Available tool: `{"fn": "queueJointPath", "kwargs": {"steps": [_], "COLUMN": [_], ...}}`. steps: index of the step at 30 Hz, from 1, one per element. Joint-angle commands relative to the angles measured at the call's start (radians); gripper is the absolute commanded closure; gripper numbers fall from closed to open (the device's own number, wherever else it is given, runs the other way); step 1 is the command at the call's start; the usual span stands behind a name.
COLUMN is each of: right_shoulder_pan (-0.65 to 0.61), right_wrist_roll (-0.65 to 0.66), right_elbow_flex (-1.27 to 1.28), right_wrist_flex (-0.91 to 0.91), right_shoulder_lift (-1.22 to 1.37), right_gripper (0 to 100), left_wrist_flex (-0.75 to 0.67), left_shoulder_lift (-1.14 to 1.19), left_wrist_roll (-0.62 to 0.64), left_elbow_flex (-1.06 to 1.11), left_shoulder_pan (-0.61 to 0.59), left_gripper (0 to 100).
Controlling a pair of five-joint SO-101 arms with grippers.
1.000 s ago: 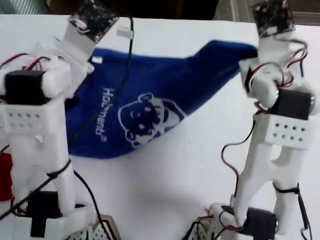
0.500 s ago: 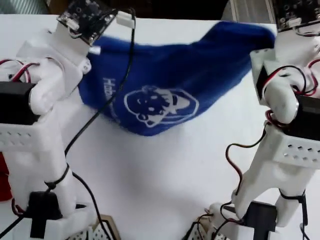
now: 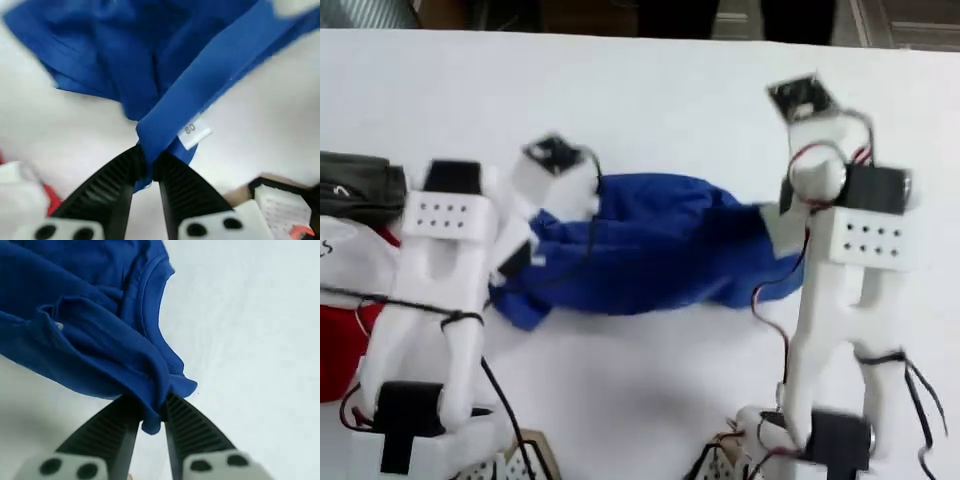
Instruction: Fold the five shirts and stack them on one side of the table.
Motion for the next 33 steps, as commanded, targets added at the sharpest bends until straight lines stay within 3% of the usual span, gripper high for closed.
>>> {"fn": "queueJointPath", "kwargs": {"steps": [1, 5, 9, 13, 23, 33], "right_shoulder_pan": [-0.005, -0.004, -0.005, 0.001, 0.002, 0.002], "right_wrist_roll": [0.035, 0.035, 0.035, 0.035, 0.035, 0.037], "right_elbow_flex": [0.328, 0.683, 0.827, 0.858, 0.861, 0.856], "right_wrist_flex": [-0.143, -0.297, -0.340, -0.341, -0.343, -0.343], "right_shoulder_lift": [-0.282, -0.567, -0.722, -0.731, -0.733, -0.733], "right_gripper": [97.8, 97.8, 97.8, 97.8, 97.8, 97.8], "left_wrist_flex": [-0.034, -0.023, -0.025, -0.058, -0.106, -0.359], "left_shoulder_lift": [-0.008, -0.008, -0.008, -0.014, -0.008, -0.008], "left_wrist_roll": [-0.014, -0.127, -0.178, -0.180, -0.172, -0.261], "left_elbow_flex": [0.094, 0.163, 0.211, 0.206, 0.217, 0.383], "left_shoulder_pan": [0.008, 0.002, 0.000, 0.000, 0.041, -0.051], "left_gripper": [97, 97, 93, 86, 85, 85]}}
